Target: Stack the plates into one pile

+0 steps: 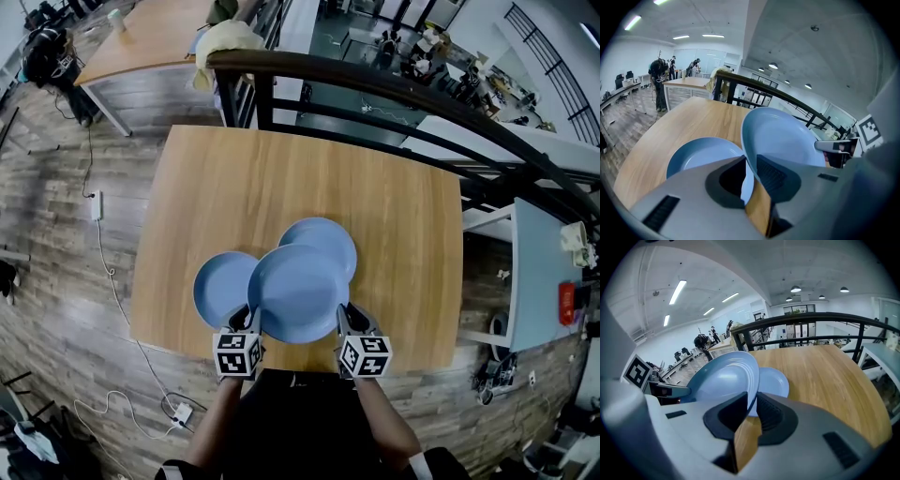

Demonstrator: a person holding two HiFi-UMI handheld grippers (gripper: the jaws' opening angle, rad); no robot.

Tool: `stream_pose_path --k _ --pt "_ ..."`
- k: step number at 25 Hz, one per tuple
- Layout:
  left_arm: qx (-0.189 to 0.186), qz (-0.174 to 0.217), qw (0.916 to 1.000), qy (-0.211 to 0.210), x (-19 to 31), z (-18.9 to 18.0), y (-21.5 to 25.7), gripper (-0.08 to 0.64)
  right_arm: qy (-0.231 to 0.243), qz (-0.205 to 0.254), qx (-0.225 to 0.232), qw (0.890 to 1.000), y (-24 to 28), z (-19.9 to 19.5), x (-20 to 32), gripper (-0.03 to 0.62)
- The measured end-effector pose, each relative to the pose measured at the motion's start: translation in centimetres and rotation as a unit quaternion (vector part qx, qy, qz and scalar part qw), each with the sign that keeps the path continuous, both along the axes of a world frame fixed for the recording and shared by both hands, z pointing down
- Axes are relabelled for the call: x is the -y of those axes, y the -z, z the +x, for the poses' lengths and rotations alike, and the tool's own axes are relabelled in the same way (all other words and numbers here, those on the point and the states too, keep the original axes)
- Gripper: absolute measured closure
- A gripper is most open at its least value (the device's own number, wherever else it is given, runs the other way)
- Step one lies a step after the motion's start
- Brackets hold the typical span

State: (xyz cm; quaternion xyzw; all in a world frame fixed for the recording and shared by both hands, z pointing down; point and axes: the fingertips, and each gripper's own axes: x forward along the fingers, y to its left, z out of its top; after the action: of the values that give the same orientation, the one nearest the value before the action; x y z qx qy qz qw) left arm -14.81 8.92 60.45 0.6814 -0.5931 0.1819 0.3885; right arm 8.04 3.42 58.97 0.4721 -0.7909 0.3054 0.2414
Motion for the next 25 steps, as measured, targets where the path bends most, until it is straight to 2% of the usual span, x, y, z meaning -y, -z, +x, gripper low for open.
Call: stream_pose_path --k 25 --pt "-0.001 -0.054 0.9985 -0.008 7.7 1.8 -4.8 0.476 -0.006 -0.045 -0.011 0.999 -4.7 1.8 7.6 0.517"
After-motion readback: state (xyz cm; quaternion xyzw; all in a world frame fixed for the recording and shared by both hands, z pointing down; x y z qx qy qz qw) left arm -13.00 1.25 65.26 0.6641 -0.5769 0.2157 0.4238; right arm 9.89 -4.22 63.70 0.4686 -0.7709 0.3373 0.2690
